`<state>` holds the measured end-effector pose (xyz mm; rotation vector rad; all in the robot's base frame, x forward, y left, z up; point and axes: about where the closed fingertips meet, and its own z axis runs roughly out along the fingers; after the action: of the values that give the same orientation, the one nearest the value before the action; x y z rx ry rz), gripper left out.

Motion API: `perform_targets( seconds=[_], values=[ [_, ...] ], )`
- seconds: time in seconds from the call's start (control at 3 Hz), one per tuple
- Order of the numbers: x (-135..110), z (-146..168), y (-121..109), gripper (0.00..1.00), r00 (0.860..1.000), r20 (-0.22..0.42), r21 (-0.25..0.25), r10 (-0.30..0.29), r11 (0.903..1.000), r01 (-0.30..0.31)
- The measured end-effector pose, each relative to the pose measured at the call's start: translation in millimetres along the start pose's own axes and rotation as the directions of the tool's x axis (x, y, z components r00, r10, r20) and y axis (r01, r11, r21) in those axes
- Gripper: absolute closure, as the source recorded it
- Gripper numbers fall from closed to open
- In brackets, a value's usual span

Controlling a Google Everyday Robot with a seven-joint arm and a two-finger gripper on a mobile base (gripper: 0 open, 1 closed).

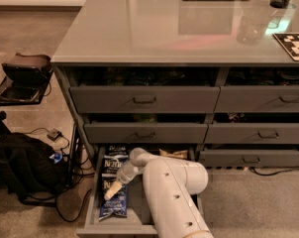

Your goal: Pick blue chip bag from bottom drawer and place on counter

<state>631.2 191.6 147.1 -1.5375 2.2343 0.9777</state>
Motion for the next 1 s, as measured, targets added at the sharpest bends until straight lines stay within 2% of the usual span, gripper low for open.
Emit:
perform_targets(
  seconds=[0.33, 0.67, 1.0],
  values=[
    [4.6, 3.8, 5.3, 0.18, 1.000, -0.011, 0.005, 0.006, 1.0000, -0.006],
    [8.3, 6.6, 10.0, 0.41, 1.000, -0.015, 0.008, 0.008, 0.9999, -0.008],
    [10.7, 7.3, 12.5, 0.64, 1.000, 0.028, 0.026, 0.015, 0.9995, -0.015]
  ],
)
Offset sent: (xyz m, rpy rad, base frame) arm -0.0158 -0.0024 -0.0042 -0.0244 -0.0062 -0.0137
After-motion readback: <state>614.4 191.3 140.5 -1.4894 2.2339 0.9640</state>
